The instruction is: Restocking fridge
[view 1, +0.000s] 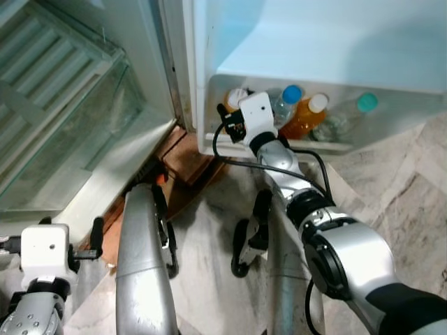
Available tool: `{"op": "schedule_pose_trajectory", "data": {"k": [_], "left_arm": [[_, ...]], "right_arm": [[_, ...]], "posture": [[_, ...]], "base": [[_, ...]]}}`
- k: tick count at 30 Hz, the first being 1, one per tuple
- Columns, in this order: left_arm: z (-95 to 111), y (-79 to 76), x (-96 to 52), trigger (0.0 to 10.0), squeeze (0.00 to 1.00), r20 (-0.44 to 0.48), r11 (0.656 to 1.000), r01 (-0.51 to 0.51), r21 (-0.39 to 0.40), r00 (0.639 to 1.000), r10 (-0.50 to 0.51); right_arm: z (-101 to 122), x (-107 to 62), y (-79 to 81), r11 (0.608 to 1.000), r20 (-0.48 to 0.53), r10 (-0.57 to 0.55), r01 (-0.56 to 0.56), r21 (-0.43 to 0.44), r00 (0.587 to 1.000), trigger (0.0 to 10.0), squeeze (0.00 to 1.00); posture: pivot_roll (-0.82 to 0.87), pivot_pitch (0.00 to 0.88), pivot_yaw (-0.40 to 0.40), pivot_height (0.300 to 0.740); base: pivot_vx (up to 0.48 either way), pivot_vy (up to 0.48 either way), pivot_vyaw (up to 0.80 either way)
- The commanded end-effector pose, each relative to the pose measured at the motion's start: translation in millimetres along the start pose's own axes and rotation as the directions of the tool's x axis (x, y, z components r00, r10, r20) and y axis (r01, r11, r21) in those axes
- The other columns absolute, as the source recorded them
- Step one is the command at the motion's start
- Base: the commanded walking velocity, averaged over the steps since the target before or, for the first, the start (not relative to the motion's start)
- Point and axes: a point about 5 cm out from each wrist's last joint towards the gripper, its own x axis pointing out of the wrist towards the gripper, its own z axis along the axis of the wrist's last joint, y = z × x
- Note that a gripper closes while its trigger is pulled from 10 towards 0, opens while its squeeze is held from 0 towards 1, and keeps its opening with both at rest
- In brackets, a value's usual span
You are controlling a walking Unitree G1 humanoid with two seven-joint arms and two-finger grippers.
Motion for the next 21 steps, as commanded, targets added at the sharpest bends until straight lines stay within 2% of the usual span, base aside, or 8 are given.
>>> {"op": "schedule_pose_trajectory", "data": {"k": [1,13,17,21], "left_arm": [[-11.8,0.3,-0.8,10.0,0.0,-0.043,1.0,-0.012,0.008,0.999,0.013],[-12.5,-2.4,36.6,10.0,0.0,0.015,1.0,-0.012,0.012,1.0,0.012],[-12.2,-6.0,45.1,10.0,0.0,0.021,1.0,0.023,-0.001,1.0,-0.023],[-6.8,-18.4,55.6,10.0,0.0,0.054,0.997,0.077,0.009,0.996,-0.078]], "right_arm": [[14.3,4.8,-6.9,1.0,0.066,0.001,-0.002,0.005,0.998,10.0,1.0],[35.2,7.4,-5.9,0.991,0.189,0.132,-0.131,-0.016,0.973,10.0,1.0],[32.5,-0.5,-1.1,0.979,0.229,0.202,-0.198,-0.038,0.952,10.0,1.0],[14.8,-22.1,-2.3,0.976,0.237,0.213,-0.217,-0.011,0.948,10.0,1.0]], "posture": [[0.25,0.361,-0.091,0.54],[0.21,0.23,-0.084,0.54],[0.17,0.19,-0.075,0.54],[0.16,0.159,-0.072,0.54]], "base": [[0.0,0.0,0.0],[0.0,0.0,0.0],[0.0,0.0,0.0],[0.0,0.0,0.0]]}}
